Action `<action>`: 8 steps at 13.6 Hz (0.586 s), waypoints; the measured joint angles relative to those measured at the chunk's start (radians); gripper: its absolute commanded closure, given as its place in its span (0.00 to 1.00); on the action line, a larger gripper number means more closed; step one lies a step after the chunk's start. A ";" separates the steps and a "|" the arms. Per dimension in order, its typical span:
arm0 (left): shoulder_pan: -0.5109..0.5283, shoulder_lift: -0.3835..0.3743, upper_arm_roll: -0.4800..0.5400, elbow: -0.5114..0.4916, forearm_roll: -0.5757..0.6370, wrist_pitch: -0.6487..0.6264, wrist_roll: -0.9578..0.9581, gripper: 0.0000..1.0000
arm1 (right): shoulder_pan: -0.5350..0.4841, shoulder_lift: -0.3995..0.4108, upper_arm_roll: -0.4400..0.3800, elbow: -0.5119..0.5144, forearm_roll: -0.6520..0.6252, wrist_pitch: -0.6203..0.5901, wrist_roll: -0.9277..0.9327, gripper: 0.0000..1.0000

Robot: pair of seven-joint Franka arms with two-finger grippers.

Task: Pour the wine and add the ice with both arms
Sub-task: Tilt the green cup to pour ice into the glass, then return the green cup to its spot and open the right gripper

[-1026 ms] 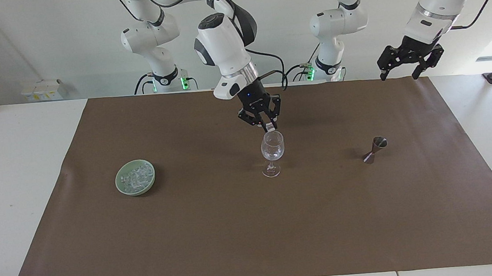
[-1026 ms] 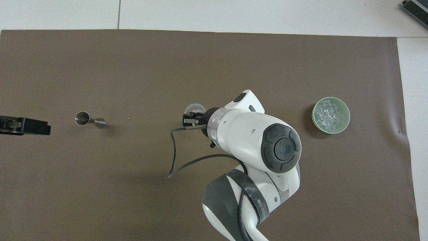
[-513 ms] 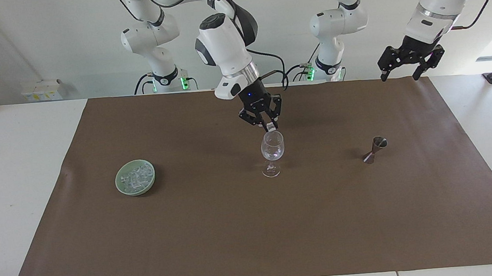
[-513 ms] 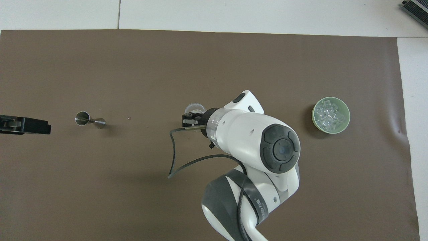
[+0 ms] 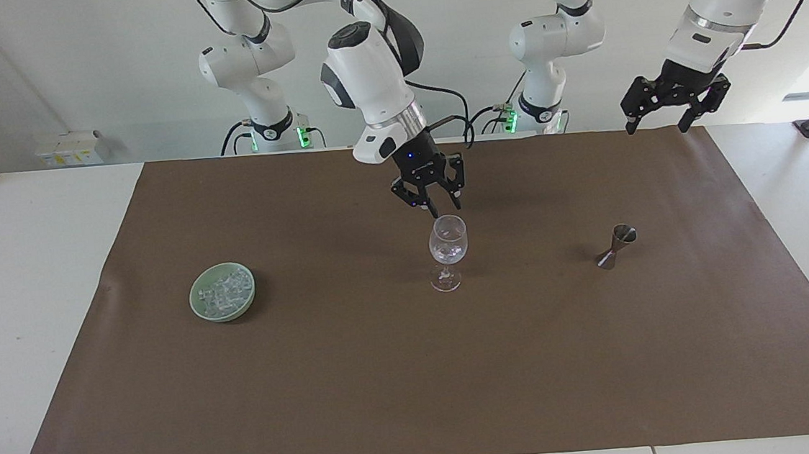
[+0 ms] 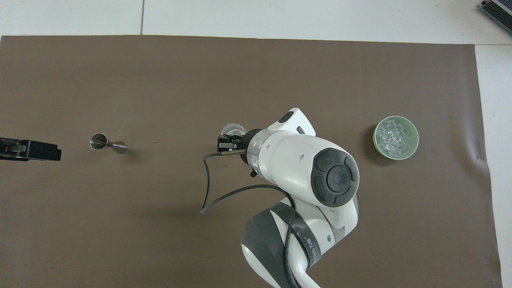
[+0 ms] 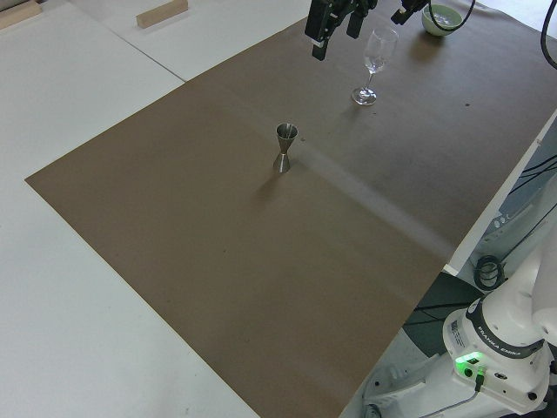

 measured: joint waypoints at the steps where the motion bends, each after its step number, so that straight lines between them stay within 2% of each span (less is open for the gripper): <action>1: 0.000 0.000 0.000 0.000 0.000 0.000 0.000 0.00 | 0.000 0.000 0.000 0.001 0.000 0.000 0.000 0.48; 2: 0.000 0.000 0.000 0.000 0.000 0.000 0.000 0.00 | -0.001 0.000 -0.001 0.002 0.000 0.000 0.001 0.39; 4: 0.000 0.000 0.001 0.000 0.000 0.000 0.000 0.00 | -0.010 -0.013 -0.008 0.009 0.000 -0.016 0.003 0.02; 6: 0.000 0.000 0.001 0.000 0.000 0.002 0.000 0.00 | -0.052 -0.062 -0.013 0.015 0.000 -0.102 0.005 0.00; 8: 0.000 0.000 0.001 0.000 0.000 0.003 0.000 0.00 | -0.122 -0.147 -0.016 0.017 -0.001 -0.244 0.005 0.00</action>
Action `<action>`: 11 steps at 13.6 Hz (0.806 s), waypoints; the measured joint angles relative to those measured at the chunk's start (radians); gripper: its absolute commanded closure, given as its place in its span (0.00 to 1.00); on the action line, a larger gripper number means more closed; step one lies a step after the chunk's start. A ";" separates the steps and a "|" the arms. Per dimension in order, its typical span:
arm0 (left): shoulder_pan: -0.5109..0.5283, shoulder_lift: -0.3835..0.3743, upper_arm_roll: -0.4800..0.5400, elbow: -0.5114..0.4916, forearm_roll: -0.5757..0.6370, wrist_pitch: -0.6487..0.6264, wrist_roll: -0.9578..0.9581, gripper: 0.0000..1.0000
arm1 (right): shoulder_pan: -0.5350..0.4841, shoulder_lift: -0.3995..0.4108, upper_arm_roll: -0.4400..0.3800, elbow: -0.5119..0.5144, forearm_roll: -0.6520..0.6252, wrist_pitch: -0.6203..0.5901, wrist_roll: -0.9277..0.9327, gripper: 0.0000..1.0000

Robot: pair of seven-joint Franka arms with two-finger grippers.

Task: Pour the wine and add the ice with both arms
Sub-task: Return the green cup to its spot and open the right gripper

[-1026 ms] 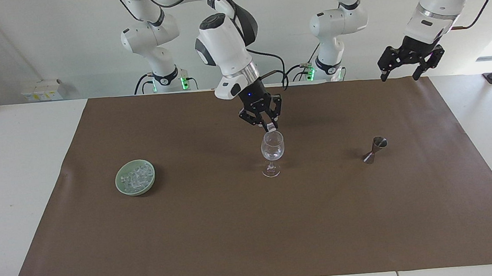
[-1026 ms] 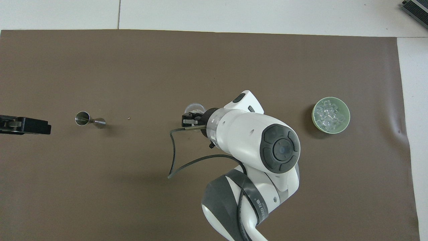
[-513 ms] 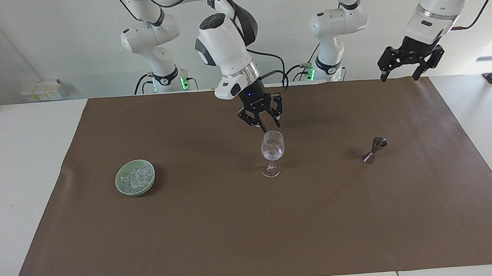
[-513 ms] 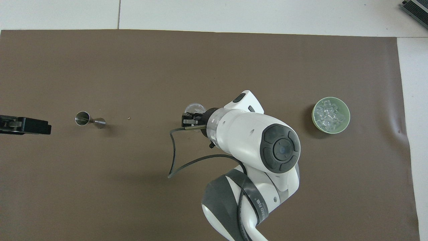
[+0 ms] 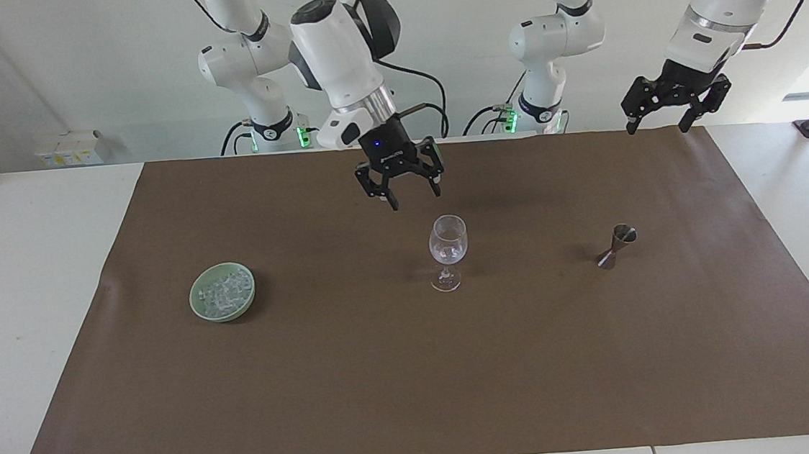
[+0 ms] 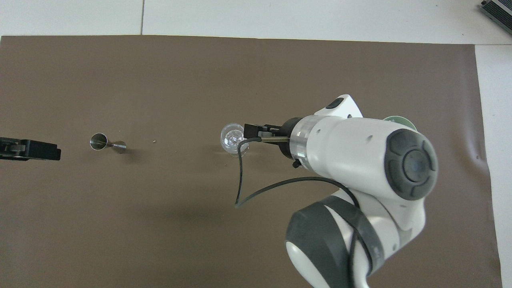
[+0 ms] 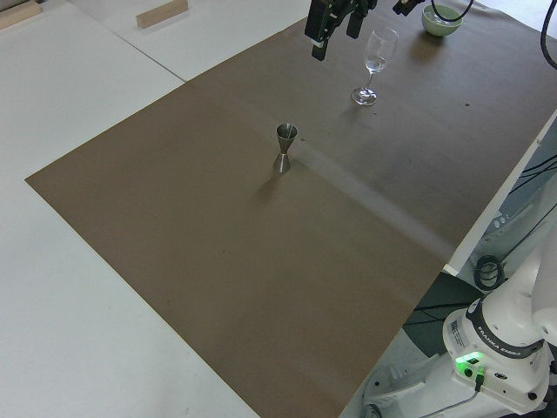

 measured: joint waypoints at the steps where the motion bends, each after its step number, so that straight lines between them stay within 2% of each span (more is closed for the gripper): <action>1: 0.000 0.000 0.000 0.000 0.000 0.000 0.000 0.00 | -0.035 -0.046 -0.001 0.000 0.000 -0.076 0.000 0.00; 4: 0.000 0.000 0.003 0.000 0.000 0.000 0.000 0.00 | -0.131 -0.154 -0.008 0.000 -0.004 -0.203 0.000 0.00; 6: 0.000 0.000 0.006 0.000 0.000 0.000 0.000 0.00 | -0.207 -0.194 -0.016 0.025 -0.023 -0.316 -0.041 0.00; 8: 0.000 0.000 0.007 0.000 0.000 0.000 0.000 0.00 | -0.274 -0.197 -0.026 0.107 -0.068 -0.450 -0.112 0.00; 11: 0.000 0.000 0.007 0.000 0.000 0.000 0.000 0.00 | -0.325 -0.173 -0.029 0.223 -0.145 -0.584 -0.146 0.00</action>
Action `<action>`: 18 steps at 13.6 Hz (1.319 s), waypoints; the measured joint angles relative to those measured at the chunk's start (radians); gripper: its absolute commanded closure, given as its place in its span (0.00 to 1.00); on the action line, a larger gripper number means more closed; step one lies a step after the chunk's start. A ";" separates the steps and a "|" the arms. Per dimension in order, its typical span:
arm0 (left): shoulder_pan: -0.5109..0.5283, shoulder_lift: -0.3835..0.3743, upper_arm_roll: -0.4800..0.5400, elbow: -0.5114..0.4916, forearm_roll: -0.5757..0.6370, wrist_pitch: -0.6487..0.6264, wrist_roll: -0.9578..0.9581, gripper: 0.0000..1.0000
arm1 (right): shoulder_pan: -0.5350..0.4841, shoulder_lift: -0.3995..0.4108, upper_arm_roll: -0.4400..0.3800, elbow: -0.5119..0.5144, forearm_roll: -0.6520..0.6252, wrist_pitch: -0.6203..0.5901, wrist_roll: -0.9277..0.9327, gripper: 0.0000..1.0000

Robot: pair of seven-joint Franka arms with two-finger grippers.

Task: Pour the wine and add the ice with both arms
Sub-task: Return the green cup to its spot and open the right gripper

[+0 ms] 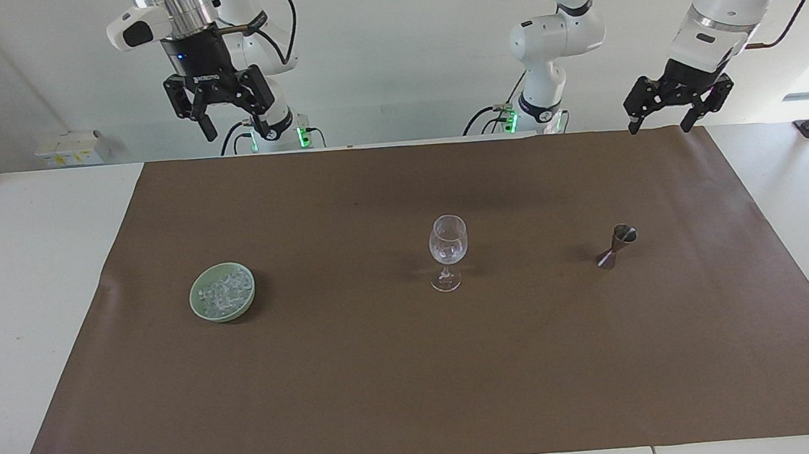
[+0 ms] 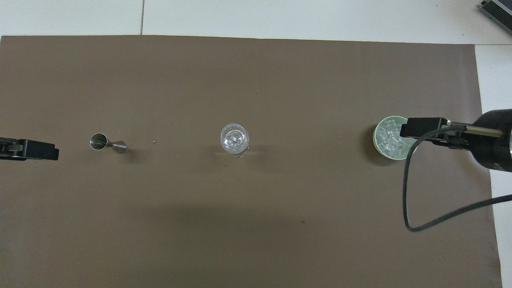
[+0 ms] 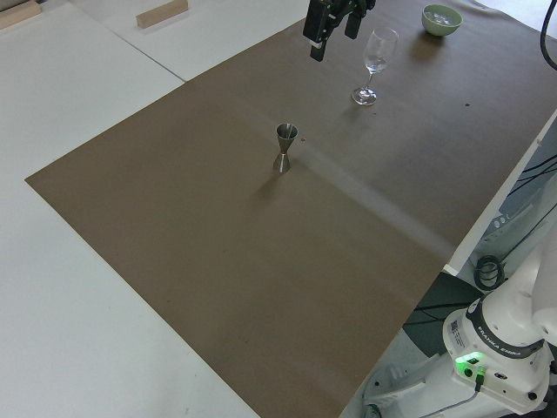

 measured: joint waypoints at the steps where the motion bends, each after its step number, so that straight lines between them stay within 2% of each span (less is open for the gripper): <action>1: 0.000 0.000 0.000 0.000 0.000 0.000 0.000 0.00 | -0.008 0.016 -0.002 0.035 -0.016 -0.031 -0.003 0.00; 4: 0.000 0.000 0.000 0.000 0.000 0.000 0.000 0.00 | -0.028 0.087 -0.008 0.145 -0.065 -0.141 -0.059 0.00; 6: 0.000 0.000 0.000 0.000 0.000 0.000 0.000 0.00 | -0.033 0.130 -0.011 0.184 -0.077 -0.178 -0.098 0.00; 9: 0.000 0.000 0.000 0.000 0.000 0.000 0.000 0.00 | -0.048 0.140 -0.011 0.158 -0.077 -0.215 -0.148 0.00; 13: 0.000 0.000 0.000 0.000 0.000 0.000 0.000 0.00 | -0.078 0.094 -0.012 0.084 -0.077 -0.223 -0.202 0.00; 18: 0.000 0.000 0.000 0.000 0.000 0.000 0.000 0.00 | -0.076 0.082 -0.001 0.074 -0.077 -0.223 -0.203 0.00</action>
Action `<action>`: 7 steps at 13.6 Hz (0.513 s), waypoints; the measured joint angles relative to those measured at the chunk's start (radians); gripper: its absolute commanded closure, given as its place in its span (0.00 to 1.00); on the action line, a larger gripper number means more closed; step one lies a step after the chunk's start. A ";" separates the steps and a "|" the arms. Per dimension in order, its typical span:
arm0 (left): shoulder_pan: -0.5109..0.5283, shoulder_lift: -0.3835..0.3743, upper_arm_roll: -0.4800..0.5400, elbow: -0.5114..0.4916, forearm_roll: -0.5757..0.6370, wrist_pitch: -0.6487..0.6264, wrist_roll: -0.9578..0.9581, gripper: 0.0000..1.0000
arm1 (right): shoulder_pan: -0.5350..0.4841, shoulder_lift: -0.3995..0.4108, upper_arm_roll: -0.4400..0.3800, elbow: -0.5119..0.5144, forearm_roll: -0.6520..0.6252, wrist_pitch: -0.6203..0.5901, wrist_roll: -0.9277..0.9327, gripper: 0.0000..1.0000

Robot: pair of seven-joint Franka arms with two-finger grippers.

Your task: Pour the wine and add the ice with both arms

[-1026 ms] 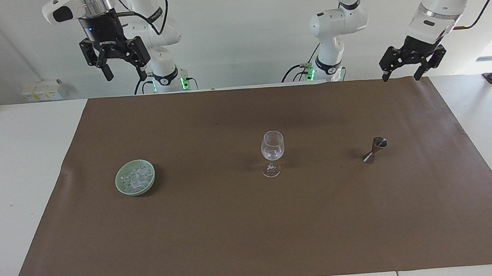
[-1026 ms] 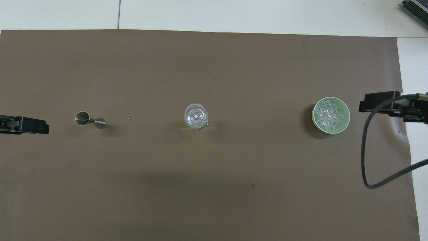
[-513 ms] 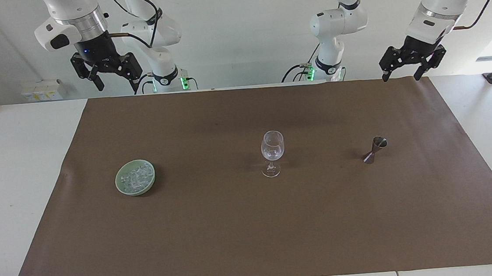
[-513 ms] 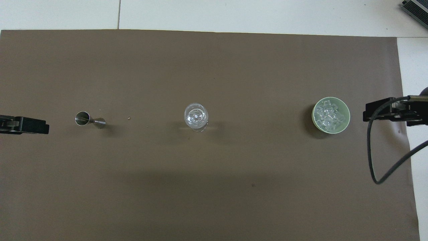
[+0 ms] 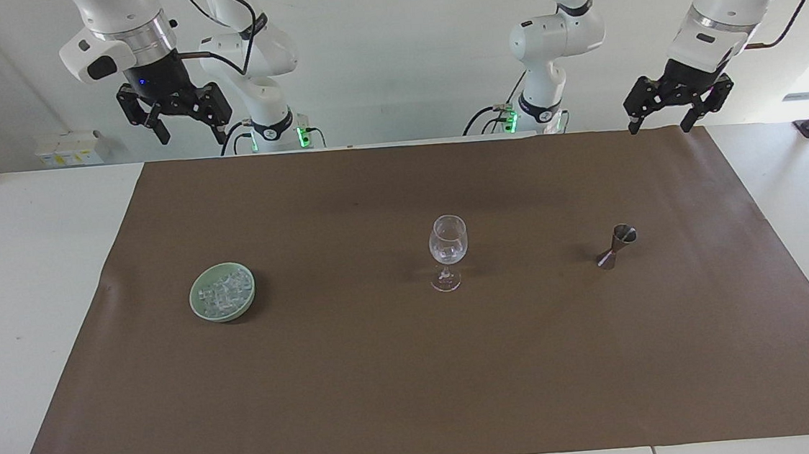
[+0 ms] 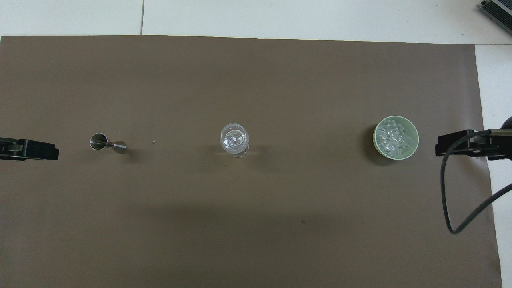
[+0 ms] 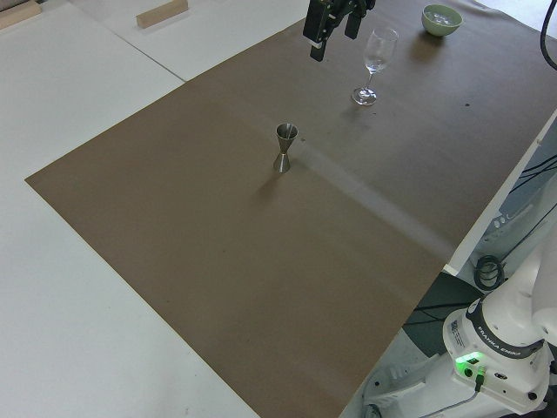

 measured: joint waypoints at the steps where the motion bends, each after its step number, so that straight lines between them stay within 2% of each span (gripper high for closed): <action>1: 0.000 0.000 0.000 0.000 0.000 0.000 0.000 0.00 | 0.000 0.000 0.000 0.000 0.000 0.000 0.000 0.00; 7: 0.000 0.000 0.000 0.000 0.000 0.000 0.000 0.00 | -0.002 0.000 -0.001 -0.001 0.000 0.013 0.000 0.00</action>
